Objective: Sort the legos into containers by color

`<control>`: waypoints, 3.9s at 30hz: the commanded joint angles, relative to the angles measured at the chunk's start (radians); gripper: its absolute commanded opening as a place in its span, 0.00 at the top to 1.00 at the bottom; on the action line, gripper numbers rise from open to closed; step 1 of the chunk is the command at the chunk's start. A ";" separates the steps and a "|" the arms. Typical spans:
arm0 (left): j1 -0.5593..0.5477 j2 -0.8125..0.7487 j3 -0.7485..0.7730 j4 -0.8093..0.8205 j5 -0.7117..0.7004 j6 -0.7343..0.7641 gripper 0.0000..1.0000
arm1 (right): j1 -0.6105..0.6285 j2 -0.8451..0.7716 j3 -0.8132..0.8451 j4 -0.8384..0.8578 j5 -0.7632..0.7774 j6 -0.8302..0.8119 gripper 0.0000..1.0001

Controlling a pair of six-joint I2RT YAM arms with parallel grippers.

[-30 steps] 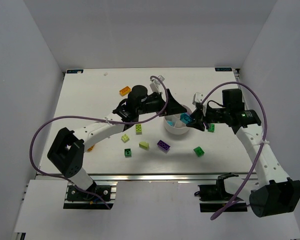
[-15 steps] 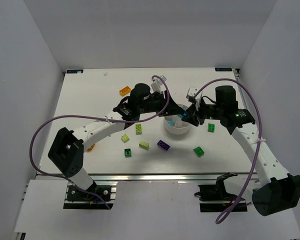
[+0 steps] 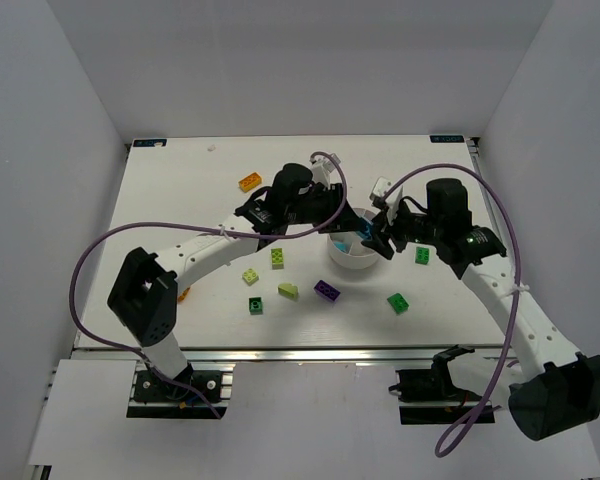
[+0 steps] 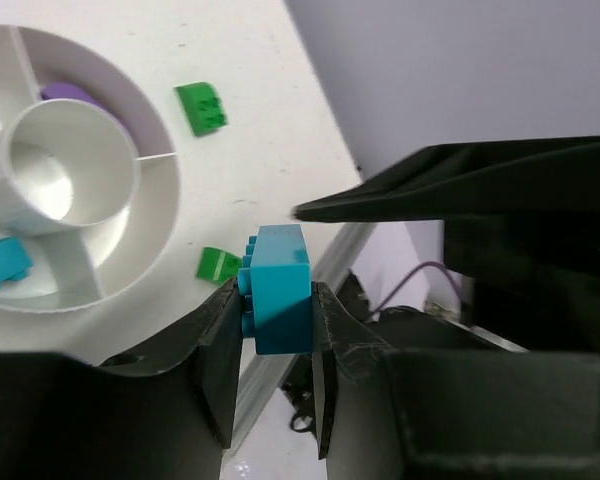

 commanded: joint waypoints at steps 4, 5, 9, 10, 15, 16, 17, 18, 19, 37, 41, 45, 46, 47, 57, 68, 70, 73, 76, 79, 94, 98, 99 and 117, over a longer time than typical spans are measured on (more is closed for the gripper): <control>-0.006 -0.033 0.048 -0.131 -0.142 0.162 1.00 | 0.007 -0.052 -0.031 0.087 0.046 0.028 0.11; -0.006 -0.043 0.048 -0.141 -0.175 0.176 1.00 | 0.002 -0.055 -0.035 0.093 0.052 0.042 0.11; -0.006 -0.086 0.039 -0.201 -0.268 0.230 1.00 | -0.003 -0.095 -0.066 0.148 0.189 0.120 0.11; -0.006 -0.096 0.033 -0.224 -0.288 0.234 1.00 | -0.003 -0.125 -0.080 0.204 0.292 0.147 0.11; -0.006 -0.107 0.013 -0.279 -0.372 0.225 1.00 | -0.022 -0.165 -0.144 0.285 0.462 0.249 0.77; -0.006 -0.106 0.011 -0.287 -0.381 0.216 1.00 | -0.027 -0.173 -0.151 0.292 0.464 0.256 0.94; -0.006 -0.103 0.011 -0.288 -0.389 0.208 1.00 | -0.029 -0.176 -0.158 0.306 0.464 0.266 1.00; -0.006 -0.093 0.013 -0.294 -0.407 0.204 1.00 | -0.032 -0.175 -0.163 0.309 0.464 0.276 1.00; -0.006 -0.089 0.022 -0.305 -0.418 0.191 1.00 | -0.039 -0.176 -0.166 0.311 0.464 0.293 1.00; -0.006 0.079 0.169 -0.377 -0.464 -0.023 1.00 | -0.095 -0.221 -0.226 0.372 0.520 0.362 1.00; -0.006 0.089 0.181 -0.394 -0.475 -0.082 1.00 | -0.098 -0.228 -0.233 0.375 0.517 0.367 1.00; -0.006 0.105 0.195 -0.411 -0.467 -0.114 1.00 | -0.104 -0.238 -0.238 0.375 0.519 0.367 1.00; -0.006 0.103 0.188 -0.405 -0.464 -0.125 1.00 | -0.104 -0.241 -0.238 0.377 0.519 0.365 1.00; -0.006 0.103 0.185 -0.403 -0.467 -0.135 1.00 | -0.107 -0.244 -0.240 0.375 0.519 0.365 1.00; -0.006 0.114 0.169 -0.416 -0.458 -0.165 1.00 | -0.113 -0.250 -0.243 0.378 0.513 0.370 1.00; -0.006 0.114 0.157 -0.397 -0.456 -0.165 0.51 | -0.118 -0.248 -0.247 0.380 0.503 0.370 1.00; -0.006 0.114 0.155 -0.394 -0.456 -0.166 0.46 | -0.119 -0.248 -0.250 0.381 0.503 0.368 1.00; -0.006 0.114 0.151 -0.388 -0.420 -0.166 0.42 | -0.112 -0.248 -0.250 0.380 0.502 0.368 1.00; -0.006 0.112 0.151 -0.380 -0.414 -0.163 0.41 | -0.121 -0.245 -0.252 0.380 0.502 0.368 1.00; -0.006 0.092 0.169 -0.376 -0.426 -0.136 0.46 | -0.122 -0.250 -0.250 0.369 0.473 0.352 1.00; 0.030 -0.555 -0.275 -0.290 -0.606 0.447 0.36 | -0.118 -0.143 -0.160 0.053 -0.240 0.003 0.20; 0.030 -0.691 -0.438 -0.346 -0.742 0.483 0.17 | -0.089 -0.052 -0.123 -0.025 -0.383 -0.091 0.40; 0.030 -0.708 -0.466 -0.351 -0.757 0.483 0.16 | -0.082 -0.037 -0.114 -0.040 -0.383 -0.093 0.42; 0.030 -0.886 -0.586 -0.371 -0.886 0.512 0.11 | -0.128 0.077 0.003 0.118 0.329 0.310 0.72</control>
